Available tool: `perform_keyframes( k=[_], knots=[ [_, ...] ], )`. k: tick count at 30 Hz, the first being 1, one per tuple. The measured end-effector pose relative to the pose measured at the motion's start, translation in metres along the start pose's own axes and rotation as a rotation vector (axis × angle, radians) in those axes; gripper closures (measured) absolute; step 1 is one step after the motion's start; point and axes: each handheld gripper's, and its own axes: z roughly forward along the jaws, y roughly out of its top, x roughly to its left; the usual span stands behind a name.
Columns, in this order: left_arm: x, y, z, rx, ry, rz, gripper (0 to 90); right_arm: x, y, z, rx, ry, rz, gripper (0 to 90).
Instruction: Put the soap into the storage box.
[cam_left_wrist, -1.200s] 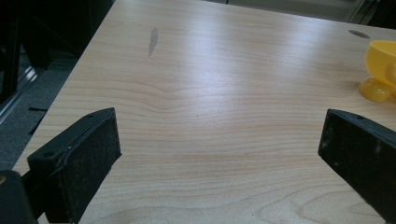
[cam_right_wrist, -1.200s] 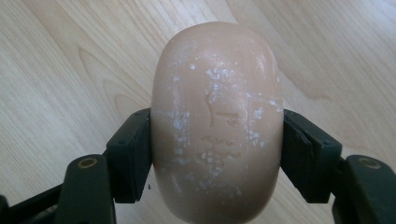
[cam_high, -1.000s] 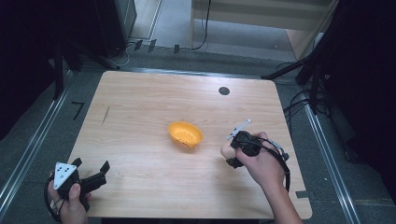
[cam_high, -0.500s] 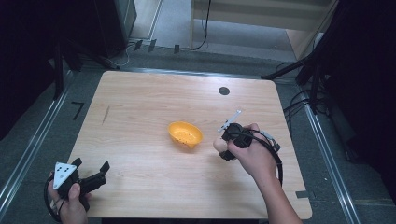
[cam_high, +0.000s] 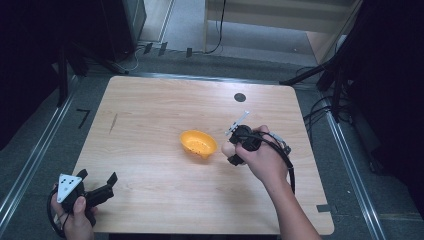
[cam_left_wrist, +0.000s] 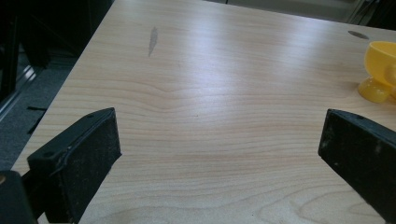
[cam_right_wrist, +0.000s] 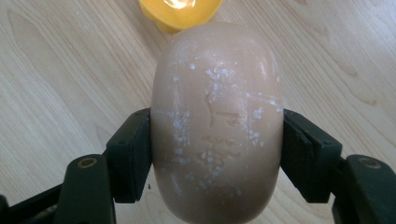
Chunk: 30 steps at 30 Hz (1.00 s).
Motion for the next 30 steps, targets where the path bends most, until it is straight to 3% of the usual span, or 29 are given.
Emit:
perform_keyframes(
  k=[30],
  knots=[
    [0.0, 0.0, 0.0, -0.004, -0.001, -0.002, 0.0, 0.001, 0.056, 0.02, -0.011, 0.017, -0.055, 33.4]
  ],
)
